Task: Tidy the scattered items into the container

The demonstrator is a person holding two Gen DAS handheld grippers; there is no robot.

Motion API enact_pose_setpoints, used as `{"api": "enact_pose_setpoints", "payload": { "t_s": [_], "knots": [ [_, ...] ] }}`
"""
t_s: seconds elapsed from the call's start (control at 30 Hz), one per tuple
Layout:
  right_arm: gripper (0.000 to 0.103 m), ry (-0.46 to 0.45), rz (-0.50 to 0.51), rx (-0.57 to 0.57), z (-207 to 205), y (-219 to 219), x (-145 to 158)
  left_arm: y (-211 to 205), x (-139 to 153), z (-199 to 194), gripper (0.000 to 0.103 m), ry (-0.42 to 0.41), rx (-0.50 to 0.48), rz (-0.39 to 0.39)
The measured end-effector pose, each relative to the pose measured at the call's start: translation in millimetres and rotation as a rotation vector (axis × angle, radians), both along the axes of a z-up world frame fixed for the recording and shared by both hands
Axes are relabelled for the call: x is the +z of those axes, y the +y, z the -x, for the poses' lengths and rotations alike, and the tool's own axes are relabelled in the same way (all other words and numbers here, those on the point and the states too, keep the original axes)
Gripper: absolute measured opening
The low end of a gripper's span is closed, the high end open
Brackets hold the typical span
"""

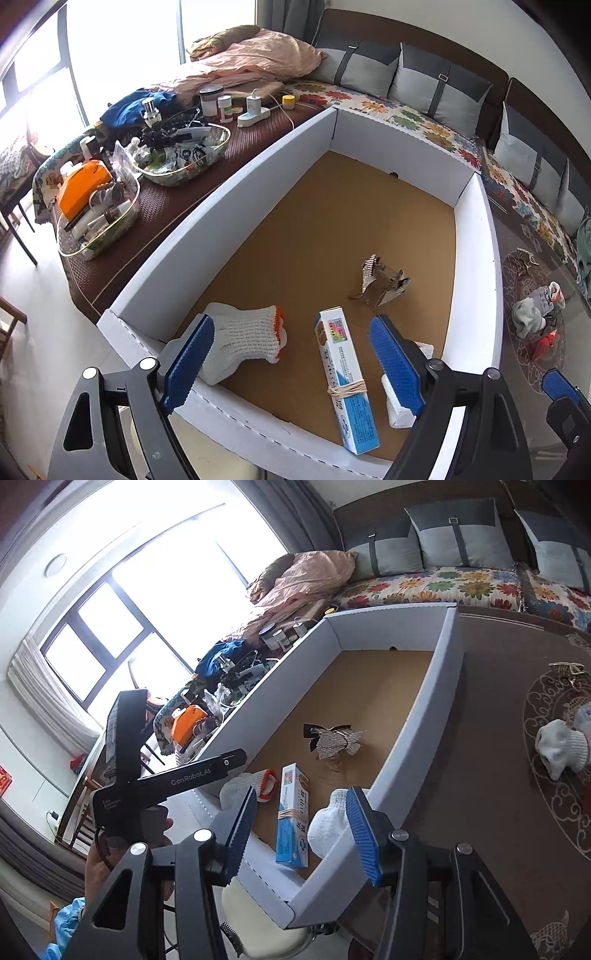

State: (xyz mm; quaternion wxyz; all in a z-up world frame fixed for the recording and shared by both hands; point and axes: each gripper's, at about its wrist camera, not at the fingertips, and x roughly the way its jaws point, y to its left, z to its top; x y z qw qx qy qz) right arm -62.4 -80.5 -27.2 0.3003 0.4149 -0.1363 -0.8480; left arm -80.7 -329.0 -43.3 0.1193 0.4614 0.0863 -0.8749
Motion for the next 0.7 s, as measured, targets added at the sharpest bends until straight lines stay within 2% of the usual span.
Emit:
{"api": "enact_pose_setpoints", "payload": {
  "t_s": [0.33, 0.53, 0.7],
  "knots": [
    [0.052, -0.046, -0.02, -0.156, -21.2, 89.0, -19.6, 94.8, 26.3, -15.1, 0.086, 0.061, -0.119, 0.088],
    [0.052, -0.041, 0.005, -0.248, -36.2, 143.1, -17.8, 152.1, 40.7, -27.5, 0.087, 0.095, -0.186, 0.128],
    [0.052, -0.032, 0.018, -0.296, -47.8, 171.2, -15.2, 192.7, 50.2, -39.4, 0.087, 0.121, -0.227, 0.15]
  ]
}}
